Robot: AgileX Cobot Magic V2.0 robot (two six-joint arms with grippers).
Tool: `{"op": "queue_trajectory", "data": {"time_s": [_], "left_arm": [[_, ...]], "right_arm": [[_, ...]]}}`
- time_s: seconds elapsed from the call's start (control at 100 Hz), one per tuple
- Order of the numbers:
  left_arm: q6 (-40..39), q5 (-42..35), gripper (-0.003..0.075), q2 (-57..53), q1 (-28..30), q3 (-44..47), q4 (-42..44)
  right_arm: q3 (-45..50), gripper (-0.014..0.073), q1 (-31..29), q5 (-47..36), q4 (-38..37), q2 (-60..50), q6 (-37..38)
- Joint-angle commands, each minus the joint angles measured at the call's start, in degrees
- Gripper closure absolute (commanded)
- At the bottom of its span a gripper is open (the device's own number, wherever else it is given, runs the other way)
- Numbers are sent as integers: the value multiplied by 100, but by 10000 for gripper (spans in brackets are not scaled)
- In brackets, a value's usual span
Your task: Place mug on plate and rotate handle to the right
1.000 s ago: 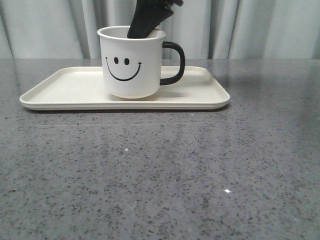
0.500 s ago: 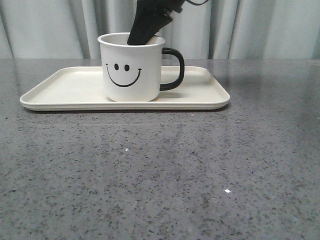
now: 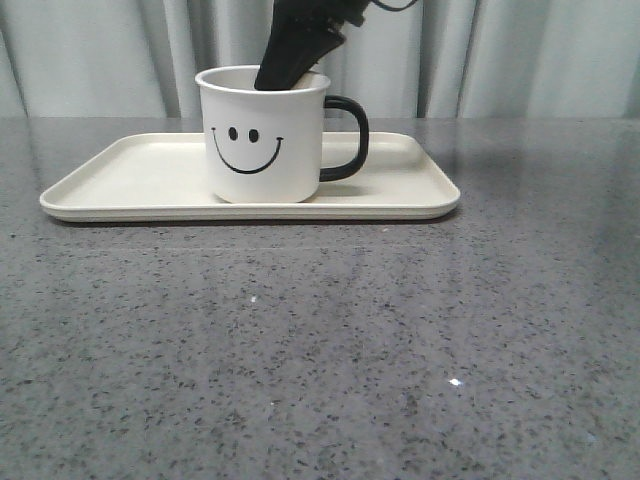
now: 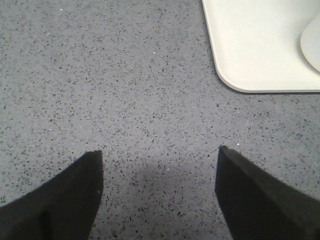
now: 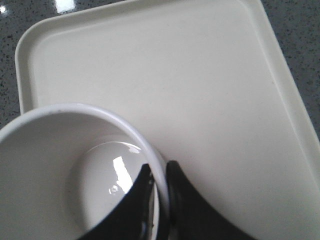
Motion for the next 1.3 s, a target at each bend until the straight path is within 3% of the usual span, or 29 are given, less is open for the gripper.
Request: {"op": "queue_trajectory", "data": {"time_s": [0.0, 0.16, 0.28, 0.91, 1.16, 1.29], "left_arm": [[-49, -351, 258, -2, 17, -141, -61], [-49, -369, 258, -2, 17, -141, -61], [-49, -384, 258, -2, 17, -141, -61], [-49, -704, 258, -2, 17, -141, -61], [-49, -754, 258, -2, 17, -141, -61], [-49, -754, 258, -2, 17, -141, -61]], "right_arm": [[-144, 493, -28, 501, 286, -331, -64], [-144, 267, -28, 482, 286, -331, -53], [-144, 194, -28, 342, 286, -338, 8], [-144, 188, -119, -346, 279, -1323, 270], [-126, 188, -609, -404, 263, -2141, 828], [414, 189, -902, -744, 254, -2759, 916]]}}
